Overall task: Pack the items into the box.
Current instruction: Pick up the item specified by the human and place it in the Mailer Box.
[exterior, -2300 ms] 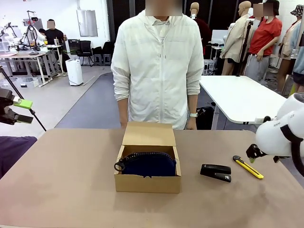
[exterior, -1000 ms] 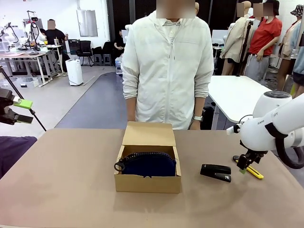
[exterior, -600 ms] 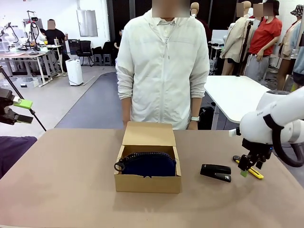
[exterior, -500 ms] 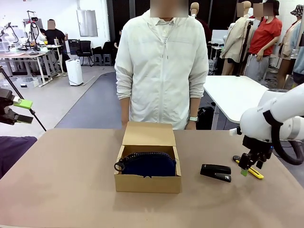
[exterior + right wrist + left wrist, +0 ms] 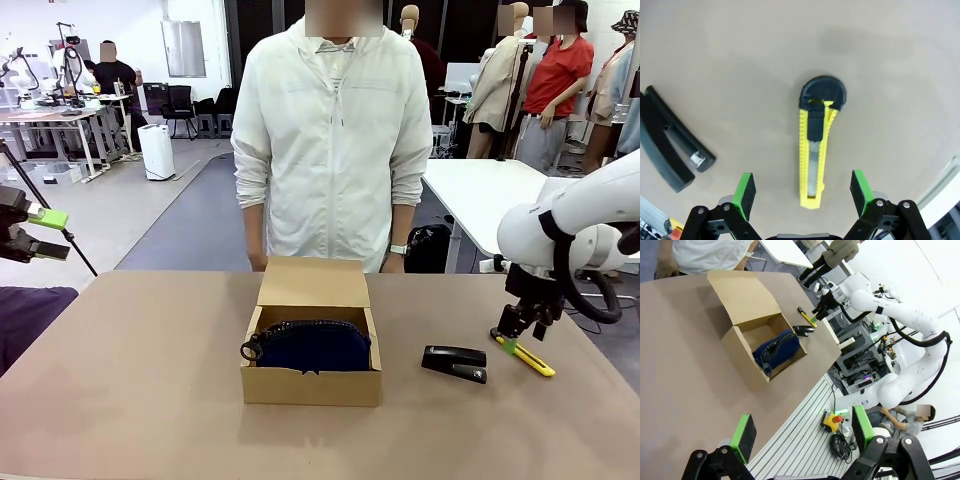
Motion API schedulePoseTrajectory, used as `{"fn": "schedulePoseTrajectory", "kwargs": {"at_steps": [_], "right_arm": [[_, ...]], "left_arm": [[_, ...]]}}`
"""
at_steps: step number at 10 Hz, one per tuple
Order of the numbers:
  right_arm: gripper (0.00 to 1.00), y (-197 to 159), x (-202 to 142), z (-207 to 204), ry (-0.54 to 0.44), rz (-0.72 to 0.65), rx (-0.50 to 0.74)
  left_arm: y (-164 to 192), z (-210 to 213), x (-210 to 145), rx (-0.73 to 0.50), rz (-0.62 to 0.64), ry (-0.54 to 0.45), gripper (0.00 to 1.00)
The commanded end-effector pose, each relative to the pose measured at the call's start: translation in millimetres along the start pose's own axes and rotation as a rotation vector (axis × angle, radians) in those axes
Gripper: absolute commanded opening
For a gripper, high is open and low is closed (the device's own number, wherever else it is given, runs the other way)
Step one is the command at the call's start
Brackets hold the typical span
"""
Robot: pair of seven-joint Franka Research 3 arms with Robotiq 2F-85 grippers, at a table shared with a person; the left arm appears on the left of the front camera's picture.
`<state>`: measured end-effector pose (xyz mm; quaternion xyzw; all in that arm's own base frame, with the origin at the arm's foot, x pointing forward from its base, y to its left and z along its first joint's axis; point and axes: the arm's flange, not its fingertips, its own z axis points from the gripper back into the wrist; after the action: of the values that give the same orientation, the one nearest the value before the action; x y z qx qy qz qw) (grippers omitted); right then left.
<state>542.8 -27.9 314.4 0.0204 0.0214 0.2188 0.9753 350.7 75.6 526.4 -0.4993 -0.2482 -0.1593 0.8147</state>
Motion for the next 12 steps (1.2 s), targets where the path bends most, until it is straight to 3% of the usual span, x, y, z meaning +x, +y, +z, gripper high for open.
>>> {"fn": "schedulePoseTrajectory", "kwargs": {"at_steps": [1,5,7,8,9,12], "right_arm": [[1.0,-12,9,-10,0.01,0.005,-0.056],[1.0,-16,14,-22,0.034,0.006,-0.051],[1.0,-14,14,-24,0.002,0.018,-0.044],[0.4,-14,16,-24,-0.015,-0.01,-0.069],[0.0,-12,14,-25,-0.006,0.009,-0.057],[0.0,-9,13,-29,0.003,0.021,-0.07]], "left_arm": [[-1,3,0,-0.005,0.005,0.009,1.0],[-1,3,0,-0.005,0.005,0.009,1.0],[-1,3,0,-0.005,0.005,0.009,1.0],[-1,3,0,-0.005,0.005,0.009,1.0],[-1,3,0,-0.005,0.005,0.009,1.0],[-1,3,0,-0.005,0.005,0.009,1.0]]}}
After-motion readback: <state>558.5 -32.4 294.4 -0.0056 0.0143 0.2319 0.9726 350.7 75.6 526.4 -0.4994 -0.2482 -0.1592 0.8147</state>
